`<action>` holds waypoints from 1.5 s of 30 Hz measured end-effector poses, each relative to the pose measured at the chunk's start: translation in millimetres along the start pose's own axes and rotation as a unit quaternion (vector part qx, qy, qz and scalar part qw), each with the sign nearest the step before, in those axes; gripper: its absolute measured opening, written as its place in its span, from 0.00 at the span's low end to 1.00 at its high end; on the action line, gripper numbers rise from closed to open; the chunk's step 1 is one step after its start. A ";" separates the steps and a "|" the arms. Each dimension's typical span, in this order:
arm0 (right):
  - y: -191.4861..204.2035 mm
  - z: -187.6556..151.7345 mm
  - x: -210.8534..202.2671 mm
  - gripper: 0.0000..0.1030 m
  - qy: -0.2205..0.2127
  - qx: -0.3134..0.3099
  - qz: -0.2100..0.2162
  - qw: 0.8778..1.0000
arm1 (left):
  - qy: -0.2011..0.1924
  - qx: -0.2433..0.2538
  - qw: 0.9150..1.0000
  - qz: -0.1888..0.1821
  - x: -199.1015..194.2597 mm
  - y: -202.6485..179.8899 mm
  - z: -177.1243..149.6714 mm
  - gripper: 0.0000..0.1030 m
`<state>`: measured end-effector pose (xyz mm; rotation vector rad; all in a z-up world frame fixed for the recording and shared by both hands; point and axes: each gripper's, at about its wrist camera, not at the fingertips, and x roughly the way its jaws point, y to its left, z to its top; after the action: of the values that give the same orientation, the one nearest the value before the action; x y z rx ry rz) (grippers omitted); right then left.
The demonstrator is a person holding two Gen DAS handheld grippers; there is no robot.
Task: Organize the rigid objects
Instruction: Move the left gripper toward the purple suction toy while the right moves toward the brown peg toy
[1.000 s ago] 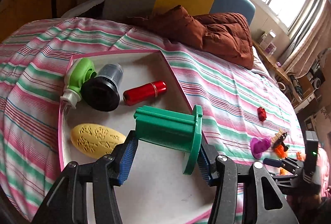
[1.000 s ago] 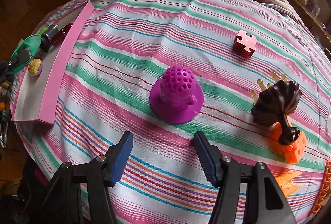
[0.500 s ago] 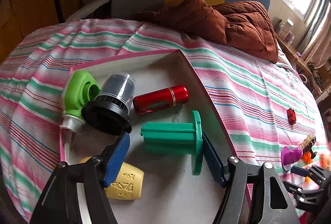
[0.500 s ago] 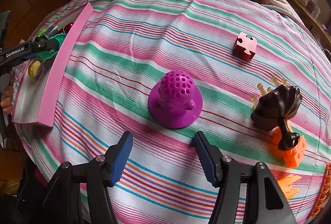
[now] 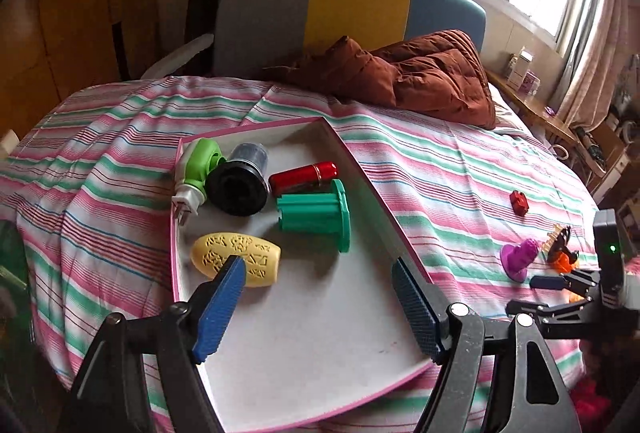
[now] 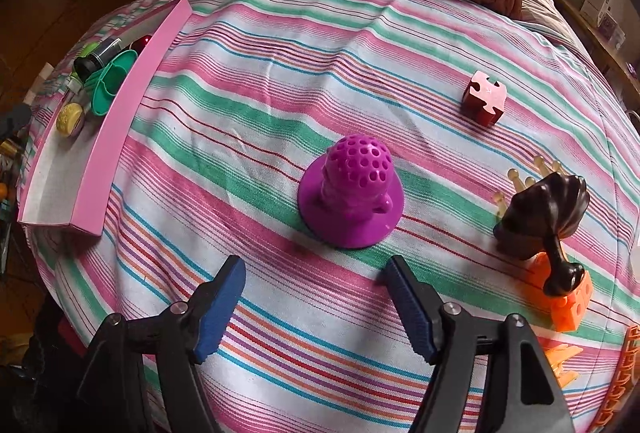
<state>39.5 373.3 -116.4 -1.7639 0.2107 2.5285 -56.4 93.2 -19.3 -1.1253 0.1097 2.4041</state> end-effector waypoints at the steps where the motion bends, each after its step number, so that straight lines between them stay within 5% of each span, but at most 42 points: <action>1: 0.9 -0.1 -0.4 0.72 -0.001 -0.001 -0.001 1.000 | 0.001 0.005 1.000 -0.001 -1.9 -3.2 -2.9 0.74; 8: 6.4 1.0 -4.8 0.70 0.004 -0.005 -0.005 1.000 | 0.007 0.032 0.999 -0.006 -13.7 -22.1 -24.6 0.74; 11: 1.3 2.4 -16.4 0.49 0.003 0.008 0.033 0.999 | 0.007 0.044 0.999 -0.010 -17.4 -29.2 -29.9 0.74; 18: -44.0 -7.9 -67.9 0.51 -0.103 0.090 0.106 0.985 | 0.005 0.066 0.997 -0.025 -23.1 -47.1 -36.1 0.74; 22: -112.4 2.5 -96.9 0.51 -0.209 0.221 0.117 0.945 | 0.011 0.083 0.996 -0.042 -22.8 -62.1 -40.4 0.74; 26: -176.1 -33.3 -116.6 0.51 -0.295 0.393 0.109 0.864 | 0.020 0.104 0.992 -0.064 -22.1 -81.3 -46.3 0.71; 28: -198.1 -52.1 -122.7 0.53 -0.304 0.456 0.081 0.833 | 0.029 0.114 0.990 -0.072 -18.5 -90.2 -49.5 0.66; 31: -214.3 -65.6 -117.5 0.53 -0.279 0.516 0.051 0.808 | 0.046 0.119 0.988 -0.082 -10.8 -99.0 -51.4 0.66; 35: -222.2 -66.6 -98.3 0.52 -0.212 0.553 0.025 0.805 | 0.042 0.137 0.986 -0.084 -6.3 -113.2 -48.3 0.67; 45: -216.6 -50.0 -71.0 0.52 -0.173 0.536 0.026 0.826 | 0.059 0.164 0.979 -0.104 24.2 -156.2 -40.5 0.71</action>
<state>136.6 583.0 -84.6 -0.8269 1.3275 1.9436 29.9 229.5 -44.1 -1.0656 0.3921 2.0427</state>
